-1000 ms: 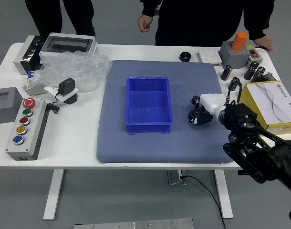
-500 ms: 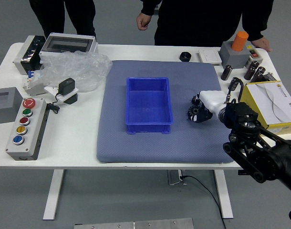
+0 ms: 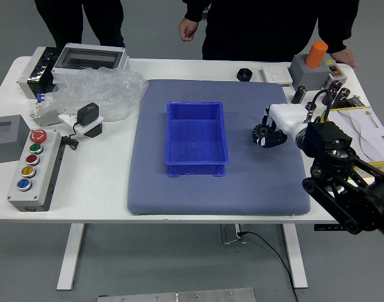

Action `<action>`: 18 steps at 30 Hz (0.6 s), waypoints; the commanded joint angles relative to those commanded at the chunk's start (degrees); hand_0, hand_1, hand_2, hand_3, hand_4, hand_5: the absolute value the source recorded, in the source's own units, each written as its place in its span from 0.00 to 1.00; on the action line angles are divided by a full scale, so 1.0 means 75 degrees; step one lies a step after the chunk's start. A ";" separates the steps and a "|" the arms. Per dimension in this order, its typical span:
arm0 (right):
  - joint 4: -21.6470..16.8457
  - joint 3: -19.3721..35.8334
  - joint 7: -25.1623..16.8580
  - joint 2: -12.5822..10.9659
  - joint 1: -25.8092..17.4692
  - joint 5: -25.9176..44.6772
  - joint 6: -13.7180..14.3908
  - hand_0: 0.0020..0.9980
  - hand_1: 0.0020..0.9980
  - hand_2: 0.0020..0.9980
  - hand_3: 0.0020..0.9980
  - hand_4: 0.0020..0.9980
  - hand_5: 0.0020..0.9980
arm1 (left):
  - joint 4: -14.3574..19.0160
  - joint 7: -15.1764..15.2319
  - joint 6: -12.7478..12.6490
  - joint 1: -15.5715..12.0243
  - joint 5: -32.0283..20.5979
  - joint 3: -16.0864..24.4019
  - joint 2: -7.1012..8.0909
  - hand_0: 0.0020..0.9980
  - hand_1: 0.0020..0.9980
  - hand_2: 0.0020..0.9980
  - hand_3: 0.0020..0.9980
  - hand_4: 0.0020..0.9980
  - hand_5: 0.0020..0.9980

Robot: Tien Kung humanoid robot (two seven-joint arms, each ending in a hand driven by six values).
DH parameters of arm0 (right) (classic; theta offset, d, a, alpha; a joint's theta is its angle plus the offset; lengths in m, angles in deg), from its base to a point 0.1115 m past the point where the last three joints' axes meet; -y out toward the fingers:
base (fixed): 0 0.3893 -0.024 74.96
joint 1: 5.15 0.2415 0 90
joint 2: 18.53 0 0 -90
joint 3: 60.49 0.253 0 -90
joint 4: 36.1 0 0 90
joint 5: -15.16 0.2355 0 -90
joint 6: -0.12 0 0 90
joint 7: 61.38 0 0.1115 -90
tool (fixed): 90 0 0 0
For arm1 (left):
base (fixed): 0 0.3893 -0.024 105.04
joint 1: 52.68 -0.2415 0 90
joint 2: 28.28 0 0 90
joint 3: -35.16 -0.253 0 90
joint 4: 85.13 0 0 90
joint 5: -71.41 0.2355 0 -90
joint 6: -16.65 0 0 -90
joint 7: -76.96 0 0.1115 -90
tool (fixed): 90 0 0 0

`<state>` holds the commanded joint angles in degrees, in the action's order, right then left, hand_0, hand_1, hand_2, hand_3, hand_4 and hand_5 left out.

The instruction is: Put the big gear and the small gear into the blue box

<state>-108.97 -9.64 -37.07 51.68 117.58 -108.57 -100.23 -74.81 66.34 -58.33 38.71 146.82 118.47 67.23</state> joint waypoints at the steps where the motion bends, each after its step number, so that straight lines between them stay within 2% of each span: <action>1: -0.0092 0.0006 0.0017 -0.0026 0.0033 0.0003 -0.0022 0.47 0.39 0.39 0.46 0.80 0.10 | 0.0000 0.0001 0.0000 0.0002 -0.0001 0.0000 0.0005 0.85 0.82 0.83 0.86 0.74 0.29; 9: -0.0751 -0.0097 0.0098 -0.0045 0.0338 0.0073 -0.0143 0.47 0.40 0.40 0.46 0.80 0.09 | 0.0000 0.0008 -0.0002 0.0012 0.0006 0.0014 0.0027 0.85 0.82 0.83 0.86 0.74 0.29; 14: -0.0960 -0.0258 0.0122 0.0186 0.0597 0.0117 -0.0174 0.47 0.40 0.40 0.46 0.80 0.09 | 0.0000 0.0006 0.0000 0.0009 0.0026 0.0027 0.0029 0.85 0.82 0.83 0.86 0.74 0.29; 18: -0.0958 -0.0405 0.0130 0.0497 0.0808 0.0124 -0.0182 0.47 0.40 0.40 0.46 0.80 0.09 | 0.0000 0.0001 0.0003 0.0001 0.0056 0.0042 0.0028 0.85 0.82 0.83 0.86 0.74 0.29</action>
<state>-116.15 -12.68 -36.10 55.41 123.63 -107.65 -101.60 -74.81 66.34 -58.31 38.72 147.24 118.78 67.43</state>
